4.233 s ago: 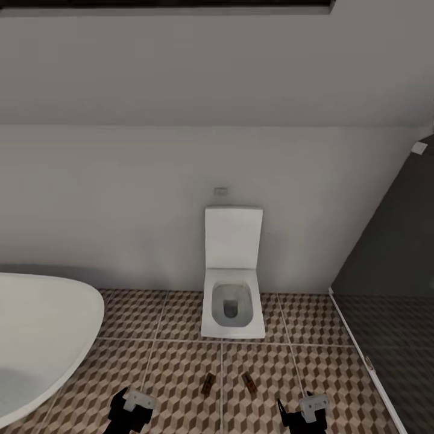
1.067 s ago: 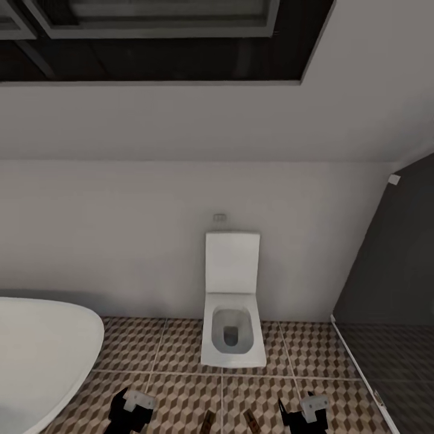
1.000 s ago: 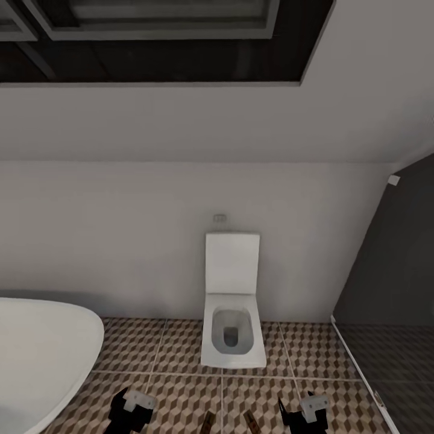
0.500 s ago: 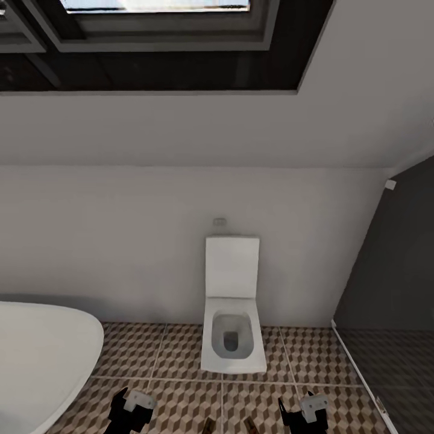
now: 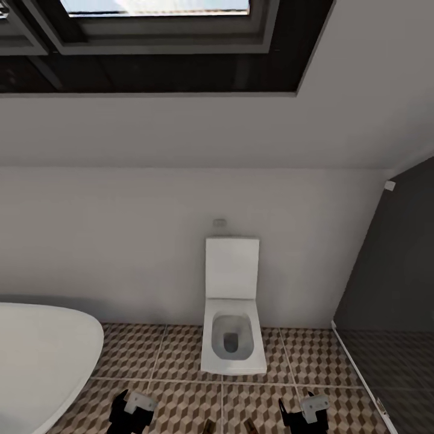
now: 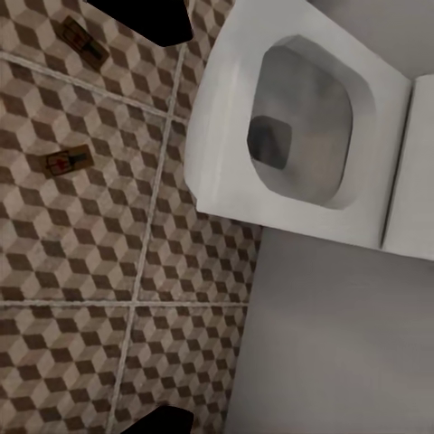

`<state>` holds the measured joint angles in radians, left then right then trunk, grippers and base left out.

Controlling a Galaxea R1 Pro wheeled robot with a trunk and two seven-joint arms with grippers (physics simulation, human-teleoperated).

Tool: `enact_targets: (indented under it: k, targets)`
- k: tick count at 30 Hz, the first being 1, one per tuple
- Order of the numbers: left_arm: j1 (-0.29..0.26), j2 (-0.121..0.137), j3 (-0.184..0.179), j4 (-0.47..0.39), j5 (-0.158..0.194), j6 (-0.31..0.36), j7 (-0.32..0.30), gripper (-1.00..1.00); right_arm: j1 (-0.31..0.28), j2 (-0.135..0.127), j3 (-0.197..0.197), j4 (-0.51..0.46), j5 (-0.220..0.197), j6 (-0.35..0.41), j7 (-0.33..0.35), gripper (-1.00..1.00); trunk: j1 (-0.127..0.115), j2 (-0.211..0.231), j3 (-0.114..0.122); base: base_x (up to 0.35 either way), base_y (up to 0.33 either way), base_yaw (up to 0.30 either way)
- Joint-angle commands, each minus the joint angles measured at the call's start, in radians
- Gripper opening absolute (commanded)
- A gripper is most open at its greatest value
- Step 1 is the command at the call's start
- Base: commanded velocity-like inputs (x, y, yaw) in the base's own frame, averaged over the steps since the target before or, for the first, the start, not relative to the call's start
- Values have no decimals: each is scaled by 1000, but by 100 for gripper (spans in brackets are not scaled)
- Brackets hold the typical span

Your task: Take the four mousetraps from the cabinet in the bathroom and place them on the bathroom floor. Make sure all four end up on the same floor surface, and ensure that at least two of them are either under or directly next to the same bathroom sink.

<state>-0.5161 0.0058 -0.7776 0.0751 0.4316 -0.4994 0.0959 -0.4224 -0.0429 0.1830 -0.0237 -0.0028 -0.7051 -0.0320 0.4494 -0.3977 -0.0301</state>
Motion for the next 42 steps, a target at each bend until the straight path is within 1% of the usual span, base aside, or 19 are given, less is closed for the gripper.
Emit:
enact_targets:
  k: [1, 5, 7, 10, 11, 15, 17, 18, 19, 21, 22, 24, 25, 28, 29, 32, 35, 38, 42]
  targets:
    - [2, -1, -9, 3, 4, -4, 3, 100, 0, 0, 6, 1, 0, -2, -4, 100, 1, -2, -2, 0, 0, 0]
    - [23, 0, -7, 3, 4, 0, 6, 100, 2, -2, 6, 3, 0, -2, -4, 100, 1, -2, -2, 0, 0, 0]
    - [42, 2, -7, 3, 5, 14, 7, 100, 5, -3, 6, 5, 0, -2, -4, 100, 1, -2, -2, 0, 0, 0]
    - [72, 7, -6, 3, 5, 55, 8, 100, 13, -4, 6, 6, 0, 0, -5, 100, 1, -2, -2, 0, 0, 0]
    - [88, 13, -6, 3, 5, 80, 8, 100, 22, -5, 6, 6, 0, 1, -5, 100, 1, -2, -2, 0, 0, 0]
    - [132, 34, -6, 3, 9, 125, 8, 100, 55, -6, 5, 7, 0, 1, -5, 100, 1, -2, -2, 0, 0, 0]
    - [157, 51, -3, 3, 22, 136, 8, 100, 74, -8, 5, 7, 0, 1, -5, 100, 1, -2, -2, 0, 0, 0]
    - [171, 64, -1, 3, 39, 140, 8, 100, 86, -13, 5, 7, 0, 1, -4, 100, 1, -2, -2, 0, 0, 0]
    - [183, 78, 2, 3, 63, 142, 8, 100, 97, -22, 5, 7, 0, 1, -2, 100, 1, -2, -2, 0, 0, 0]
    - [193, 92, 4, 3, 92, 144, 8, 100, 107, -33, 5, 7, 0, 1, 0, 100, 1, -2, -2, 0, 0, 0]
    - [202, 105, 5, 3, 125, 144, 8, 100, 116, -44, 5, 7, 0, 1, 2, 100, 1, -2, -2, 0, 0, 0]
    - [210, 117, 6, 4, 158, 144, 6, 100, 123, -56, 5, 7, -1, 1, 3, 100, 1, -2, -2, 0, 0, 0]
    - [219, 129, 6, 4, 186, 143, 4, 100, 129, -67, 5, 7, -1, 1, 5, 100, 1, -2, -2, 0, 0, 0]
    - [232, 144, 6, 4, 216, 142, 1, 100, 136, -83, 6, 7, -2, 1, 7, 100, 1, -2, -2, 0, 0, 0]
    - [239, 152, 6, 4, 228, 141, -2, 100, 140, -92, 5, 7, -2, 1, 12, 100, 1, -2, -2, 0, 0, 0]
    - [250, 161, 7, 4, 239, 140, -5, 100, 144, -105, 5, 7, -2, 1, 29, 100, 1, -2, -2, 0, 0, 0]
    - [271, 172, 7, 5, 246, 139, -7, 100, 148, -123, 5, 7, -2, 1, 75, 100, 1, -2, -2, 0, 0, 0]
    - [283, 184, 6, 5, 249, 138, -9, 100, 149, -131, 4, 7, -2, 2, 114, 100, 1, -2, -2, 0, 0, 0]
    - [292, 190, 7, 5, 250, 138, -10, 100, 149, -133, 5, 7, -3, 12, 143, 100, 1, -2, -2, 0, 0, 0]
